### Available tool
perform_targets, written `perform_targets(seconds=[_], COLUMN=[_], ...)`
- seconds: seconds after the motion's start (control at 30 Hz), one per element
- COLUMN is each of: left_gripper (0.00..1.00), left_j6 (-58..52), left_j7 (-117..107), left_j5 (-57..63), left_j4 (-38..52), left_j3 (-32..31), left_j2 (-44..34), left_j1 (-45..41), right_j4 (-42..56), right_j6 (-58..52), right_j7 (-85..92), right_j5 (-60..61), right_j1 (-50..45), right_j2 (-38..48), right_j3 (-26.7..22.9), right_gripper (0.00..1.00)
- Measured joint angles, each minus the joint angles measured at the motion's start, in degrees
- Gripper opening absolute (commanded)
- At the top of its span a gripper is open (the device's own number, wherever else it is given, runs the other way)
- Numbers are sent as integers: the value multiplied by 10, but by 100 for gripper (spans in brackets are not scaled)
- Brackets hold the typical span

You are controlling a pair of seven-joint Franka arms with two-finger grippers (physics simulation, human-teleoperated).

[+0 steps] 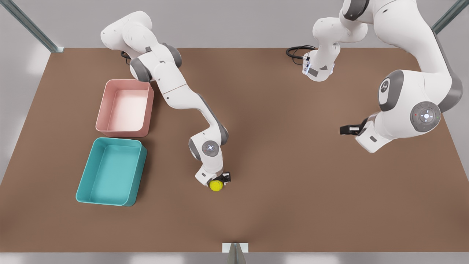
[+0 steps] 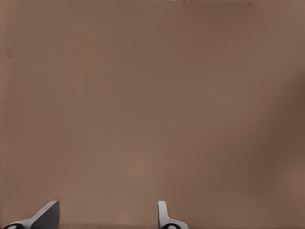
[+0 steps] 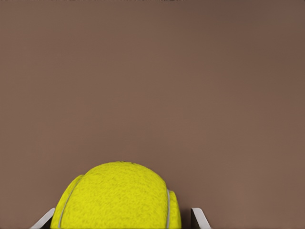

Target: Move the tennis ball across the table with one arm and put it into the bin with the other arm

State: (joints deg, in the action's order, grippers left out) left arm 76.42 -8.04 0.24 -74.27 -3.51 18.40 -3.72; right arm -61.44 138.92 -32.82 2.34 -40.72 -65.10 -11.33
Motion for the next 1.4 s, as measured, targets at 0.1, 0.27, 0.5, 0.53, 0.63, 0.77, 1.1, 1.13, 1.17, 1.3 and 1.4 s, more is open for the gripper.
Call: perform_targets(seconds=[0.1,0.27,0.5,0.53,0.63,0.77,1.1,1.13,1.17,1.3,1.4], left_gripper=[100,100,100,100,100,100,100,100,100,100,100], left_j6=[0,1,1,1,0,0,1,1,1,1,1], left_j7=[-9,-20,-31,-33,-36,-40,-46,-47,-47,-49,-50], left_j5=[4,6,1,1,0,-2,-5,-5,-6,-5,-5], left_j4=[1,1,1,1,1,2,4,5,4,4,4], left_j3=[-1,-2,-3,-3,-6,-9,-9,-9,-9,-8,-8], left_j2=[0,-1,0,0,-1,-2,-1,-1,-1,0,0], left_j1=[-1,-1,-2,-2,-4,-5,-9,-9,-8,-7,-8], right_j4=[4,10,10,10,7,-13,-300,-301,-302,-306,-276], right_j6=[12,27,37,38,37,21,-91,-97,-103,-119,-131], right_j7=[-11,-24,-33,-33,-34,-26,183,211,238,329,384], right_j5=[0,0,5,5,7,7,10,11,13,30,45], right_j1=[0,1,2,2,1,8,283,302,315,333,325], right_j2=[-6,-13,-11,-10,4,55,329,326,320,304,300], right_j3=[-1,-2,-1,-1,0,-4,-11,-12,-12,-11,-5], right_gripper=[100,100,58,58,58,59,59,59,59,100,100])
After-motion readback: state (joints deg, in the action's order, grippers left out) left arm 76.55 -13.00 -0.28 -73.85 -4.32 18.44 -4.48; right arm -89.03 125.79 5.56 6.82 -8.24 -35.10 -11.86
